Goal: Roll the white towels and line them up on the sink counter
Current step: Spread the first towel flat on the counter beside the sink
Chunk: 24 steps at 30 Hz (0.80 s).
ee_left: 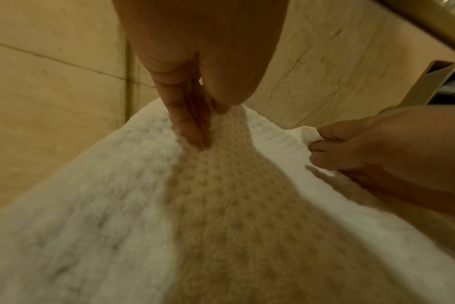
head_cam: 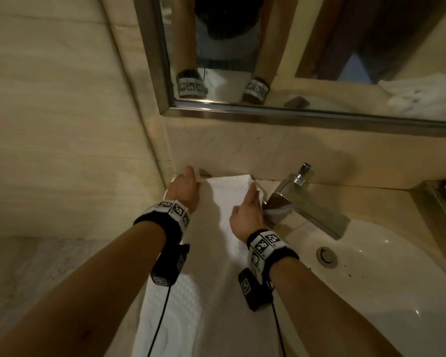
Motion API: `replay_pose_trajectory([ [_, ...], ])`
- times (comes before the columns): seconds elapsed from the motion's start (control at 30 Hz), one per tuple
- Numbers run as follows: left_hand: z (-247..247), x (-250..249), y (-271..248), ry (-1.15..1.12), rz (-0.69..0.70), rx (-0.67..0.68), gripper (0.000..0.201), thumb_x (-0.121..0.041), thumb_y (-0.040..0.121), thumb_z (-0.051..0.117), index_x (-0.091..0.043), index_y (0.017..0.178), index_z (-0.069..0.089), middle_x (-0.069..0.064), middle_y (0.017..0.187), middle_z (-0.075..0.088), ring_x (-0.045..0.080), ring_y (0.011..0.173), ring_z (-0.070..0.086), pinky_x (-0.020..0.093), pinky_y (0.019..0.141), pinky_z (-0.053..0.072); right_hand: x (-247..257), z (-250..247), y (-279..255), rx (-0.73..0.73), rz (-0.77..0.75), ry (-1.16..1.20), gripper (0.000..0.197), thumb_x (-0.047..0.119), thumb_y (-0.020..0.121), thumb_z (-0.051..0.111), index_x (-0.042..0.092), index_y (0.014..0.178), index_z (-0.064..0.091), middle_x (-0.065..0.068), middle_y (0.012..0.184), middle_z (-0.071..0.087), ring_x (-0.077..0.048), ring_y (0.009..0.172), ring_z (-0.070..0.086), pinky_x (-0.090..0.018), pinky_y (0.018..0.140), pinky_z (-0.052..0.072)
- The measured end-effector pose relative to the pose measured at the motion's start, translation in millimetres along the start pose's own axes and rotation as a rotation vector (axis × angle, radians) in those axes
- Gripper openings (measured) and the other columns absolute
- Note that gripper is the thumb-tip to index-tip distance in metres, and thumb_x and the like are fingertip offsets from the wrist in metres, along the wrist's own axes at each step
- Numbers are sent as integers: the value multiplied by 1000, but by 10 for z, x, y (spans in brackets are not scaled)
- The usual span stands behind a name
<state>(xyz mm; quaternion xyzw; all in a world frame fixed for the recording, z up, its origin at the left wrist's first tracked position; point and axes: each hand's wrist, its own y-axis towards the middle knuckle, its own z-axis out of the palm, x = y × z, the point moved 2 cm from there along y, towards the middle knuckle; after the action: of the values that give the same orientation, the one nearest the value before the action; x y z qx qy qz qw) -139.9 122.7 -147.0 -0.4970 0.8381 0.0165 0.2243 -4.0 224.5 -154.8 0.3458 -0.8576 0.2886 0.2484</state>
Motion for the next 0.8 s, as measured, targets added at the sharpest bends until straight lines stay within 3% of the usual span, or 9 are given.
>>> replay_pose_trajectory([
  [0.1,64,30,36,-56,-30,-21,36,-21,95,50,-2,122,36,25,119,52,42,107,53,44,85,43,12,14,62,39,0,-17,87,23,98,45,23,149,-25,-4,159,-24,-23,150,0,-32,119,15],
  [0.2,27,89,50,68,-128,-84,62,-33,88,64,-3,132,32,19,128,39,38,119,42,47,90,42,47,103,182,119,36,-132,81,37,99,39,32,148,-25,-1,155,-35,-20,146,-24,-37,121,-3],
  [0.27,23,212,82,114,-251,-91,60,-38,90,58,-2,131,34,18,130,40,36,120,41,47,92,41,45,164,250,167,87,-230,75,49,99,30,32,150,-22,-2,152,-40,-20,141,-35,-40,119,-12],
  [0.3,56,283,101,103,-285,-49,54,-33,93,53,-1,132,34,19,132,41,36,120,43,46,94,40,34,197,278,185,109,-259,73,53,98,27,33,150,-21,-2,150,-43,-20,139,-38,-40,117,-14],
  [0.4,164,372,148,-71,-270,123,51,-13,95,41,0,142,25,25,140,39,41,123,45,47,104,38,30,243,308,216,118,-300,73,55,97,25,33,151,-19,-3,148,-45,-21,137,-41,-39,115,-17],
  [0.5,93,350,192,-160,-328,143,52,-7,94,43,0,142,26,26,139,42,40,127,44,41,103,36,29,227,315,218,121,-318,73,56,97,24,33,150,-21,-4,148,-46,-21,137,-42,-39,114,-18],
  [0.8,-225,412,139,93,-247,176,32,-9,95,44,-2,125,46,25,123,55,40,111,56,41,89,47,50,213,232,203,87,-322,72,55,98,23,31,150,-21,-5,148,-46,-22,135,-43,-42,117,-16],
])
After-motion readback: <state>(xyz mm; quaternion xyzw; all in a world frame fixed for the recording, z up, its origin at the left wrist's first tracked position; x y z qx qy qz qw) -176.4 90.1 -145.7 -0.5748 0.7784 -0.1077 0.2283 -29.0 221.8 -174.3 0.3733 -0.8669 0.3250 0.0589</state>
